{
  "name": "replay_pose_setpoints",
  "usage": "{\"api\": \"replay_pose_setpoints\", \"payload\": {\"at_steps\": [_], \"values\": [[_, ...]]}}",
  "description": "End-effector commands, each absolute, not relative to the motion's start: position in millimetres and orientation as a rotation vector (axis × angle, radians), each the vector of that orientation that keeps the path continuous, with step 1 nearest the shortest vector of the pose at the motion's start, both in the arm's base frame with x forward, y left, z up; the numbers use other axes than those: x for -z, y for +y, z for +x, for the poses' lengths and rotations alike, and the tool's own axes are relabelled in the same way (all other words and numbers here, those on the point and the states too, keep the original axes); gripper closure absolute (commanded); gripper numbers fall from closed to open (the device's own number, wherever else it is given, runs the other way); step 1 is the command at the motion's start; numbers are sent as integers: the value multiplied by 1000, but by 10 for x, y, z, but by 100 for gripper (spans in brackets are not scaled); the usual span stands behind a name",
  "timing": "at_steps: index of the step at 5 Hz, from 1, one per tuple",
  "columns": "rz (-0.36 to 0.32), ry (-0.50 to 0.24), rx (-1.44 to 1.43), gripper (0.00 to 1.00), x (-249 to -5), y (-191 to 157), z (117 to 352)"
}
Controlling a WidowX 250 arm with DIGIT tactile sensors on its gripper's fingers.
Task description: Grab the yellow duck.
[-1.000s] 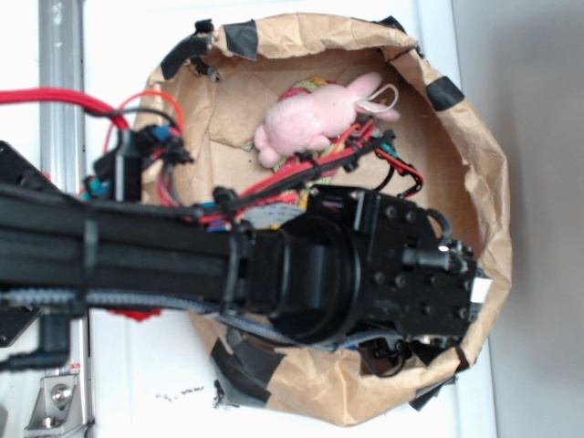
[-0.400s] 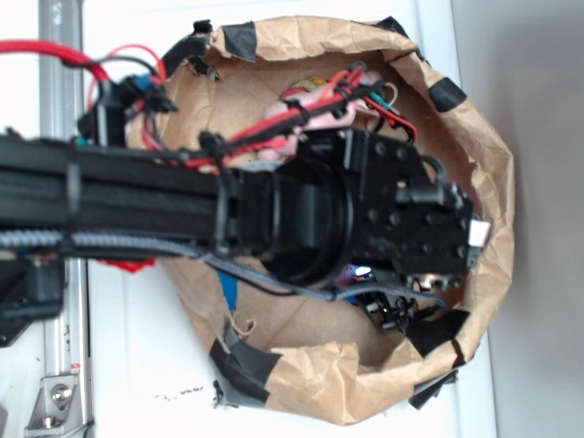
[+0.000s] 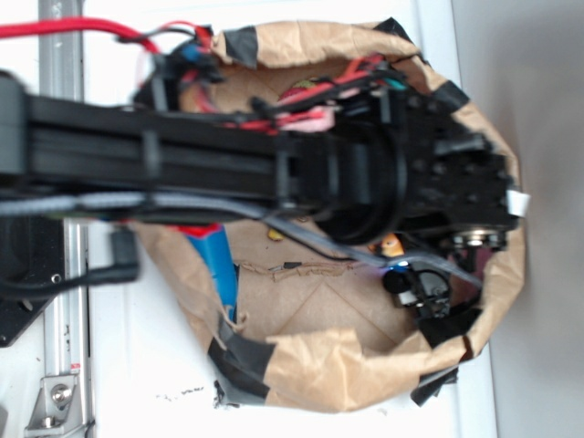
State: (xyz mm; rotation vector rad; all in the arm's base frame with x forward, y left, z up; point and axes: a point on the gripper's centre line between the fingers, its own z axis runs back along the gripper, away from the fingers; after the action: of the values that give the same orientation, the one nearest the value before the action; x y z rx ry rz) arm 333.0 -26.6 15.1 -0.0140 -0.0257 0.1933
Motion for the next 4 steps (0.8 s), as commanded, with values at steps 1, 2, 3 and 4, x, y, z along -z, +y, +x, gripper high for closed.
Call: {"api": "replay_pose_setpoints", "payload": {"at_steps": [1, 2, 3, 4], "values": [[-13, -32, -189, 100, -89, -311, 3359], [-21, -40, -178, 100, -174, -322, 3330], [14, -43, -184, 100, -294, -295, 3274], [63, -75, -149, 100, -771, -191, 3085]]}}
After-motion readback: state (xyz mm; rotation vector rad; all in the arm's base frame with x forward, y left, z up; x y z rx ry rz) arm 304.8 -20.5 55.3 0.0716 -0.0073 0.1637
